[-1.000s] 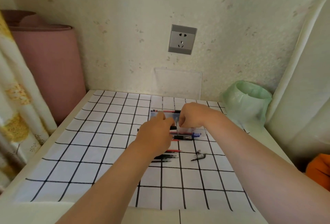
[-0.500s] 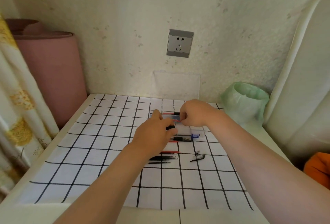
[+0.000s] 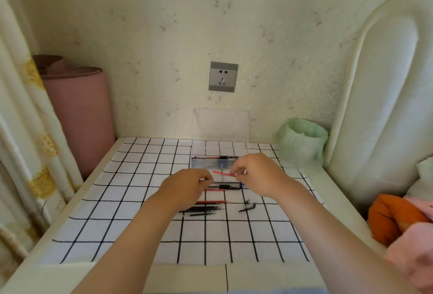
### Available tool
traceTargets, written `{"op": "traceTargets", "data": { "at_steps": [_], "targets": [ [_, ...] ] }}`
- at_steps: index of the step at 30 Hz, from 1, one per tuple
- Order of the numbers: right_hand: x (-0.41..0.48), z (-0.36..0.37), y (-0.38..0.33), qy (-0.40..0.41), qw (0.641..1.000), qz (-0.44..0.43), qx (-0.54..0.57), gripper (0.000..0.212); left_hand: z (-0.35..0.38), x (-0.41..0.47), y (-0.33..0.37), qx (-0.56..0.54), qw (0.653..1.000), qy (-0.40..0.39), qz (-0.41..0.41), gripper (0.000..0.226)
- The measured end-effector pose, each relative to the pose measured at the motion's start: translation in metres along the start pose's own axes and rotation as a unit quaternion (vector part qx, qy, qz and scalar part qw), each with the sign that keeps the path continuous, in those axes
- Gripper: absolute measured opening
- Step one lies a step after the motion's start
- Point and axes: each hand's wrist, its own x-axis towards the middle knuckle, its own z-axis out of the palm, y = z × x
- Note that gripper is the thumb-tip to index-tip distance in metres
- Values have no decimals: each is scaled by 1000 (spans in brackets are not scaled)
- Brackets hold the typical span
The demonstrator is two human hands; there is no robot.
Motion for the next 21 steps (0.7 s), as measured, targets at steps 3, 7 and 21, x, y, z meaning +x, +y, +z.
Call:
{"op": "traceTargets", "data": {
  "at_steps": [3, 7, 21],
  "targets": [
    [-17, 7, 0, 21, 1000, 22, 1, 24, -1, -6, 6, -21, 1000, -8, 9, 21],
    [-28, 9, 2, 37, 999, 30, 3, 25, 1, -11, 15, -49, 998, -23, 26, 21],
    [-24, 15, 8, 30, 999, 0, -12, 24, 4, -8, 13, -41, 998, -30, 22, 21]
  ]
}}
